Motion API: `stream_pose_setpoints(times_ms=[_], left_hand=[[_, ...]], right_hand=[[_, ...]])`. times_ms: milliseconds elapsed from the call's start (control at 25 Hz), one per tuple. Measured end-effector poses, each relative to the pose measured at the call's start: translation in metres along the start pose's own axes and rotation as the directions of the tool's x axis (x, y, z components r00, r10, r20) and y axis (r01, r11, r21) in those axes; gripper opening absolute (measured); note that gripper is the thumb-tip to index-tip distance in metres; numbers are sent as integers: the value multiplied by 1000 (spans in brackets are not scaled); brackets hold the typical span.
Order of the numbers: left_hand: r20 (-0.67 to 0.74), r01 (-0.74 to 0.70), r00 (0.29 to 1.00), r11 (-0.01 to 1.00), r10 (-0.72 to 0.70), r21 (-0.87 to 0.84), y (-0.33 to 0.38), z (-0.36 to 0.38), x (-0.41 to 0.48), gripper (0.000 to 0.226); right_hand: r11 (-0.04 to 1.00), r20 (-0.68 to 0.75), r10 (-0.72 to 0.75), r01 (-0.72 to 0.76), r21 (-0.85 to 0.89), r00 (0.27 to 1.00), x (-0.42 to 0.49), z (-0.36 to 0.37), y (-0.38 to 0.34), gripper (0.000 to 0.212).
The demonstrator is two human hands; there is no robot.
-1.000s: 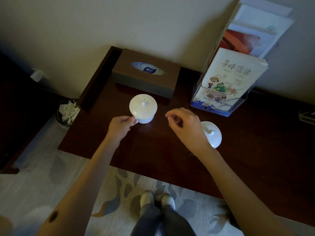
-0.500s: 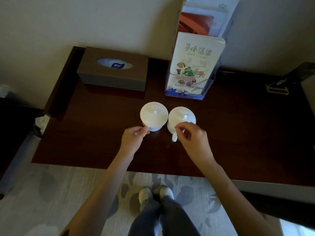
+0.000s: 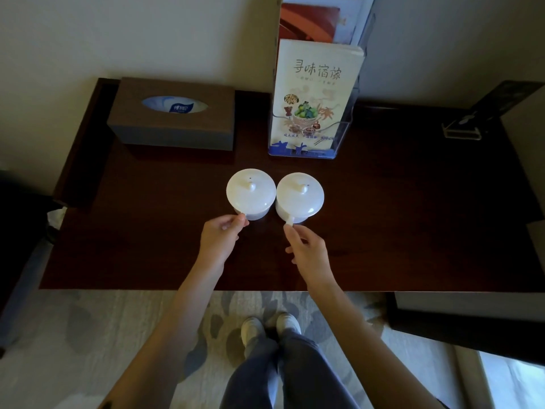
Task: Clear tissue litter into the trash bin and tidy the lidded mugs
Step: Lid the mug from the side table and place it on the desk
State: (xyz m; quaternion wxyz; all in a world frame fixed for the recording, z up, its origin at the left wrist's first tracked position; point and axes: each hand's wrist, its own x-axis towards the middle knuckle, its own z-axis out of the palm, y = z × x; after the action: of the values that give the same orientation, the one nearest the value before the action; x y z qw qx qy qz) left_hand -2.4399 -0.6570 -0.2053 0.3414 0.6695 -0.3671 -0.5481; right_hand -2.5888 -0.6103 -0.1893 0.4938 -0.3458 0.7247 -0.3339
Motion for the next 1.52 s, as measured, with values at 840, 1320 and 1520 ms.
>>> stream_pose_setpoints(times_ms=[840, 1320, 1520], left_hand=[[-61, 99, 992, 971, -115, -215, 26, 97, -28, 15], [3, 179, 981, 902, -194, -393, 103, 272, -6, 16], [-89, 153, 974, 893, -209, -423, 123, 310, 22, 14]], right_hand=[[966, -195, 33, 19, 257, 980, 17, -88, 27, 30], [982, -234, -32, 74, 174, 972, 107, -252, 3, 23], [989, -133, -38, 56, 137, 990, 156, -283, -10, 24]])
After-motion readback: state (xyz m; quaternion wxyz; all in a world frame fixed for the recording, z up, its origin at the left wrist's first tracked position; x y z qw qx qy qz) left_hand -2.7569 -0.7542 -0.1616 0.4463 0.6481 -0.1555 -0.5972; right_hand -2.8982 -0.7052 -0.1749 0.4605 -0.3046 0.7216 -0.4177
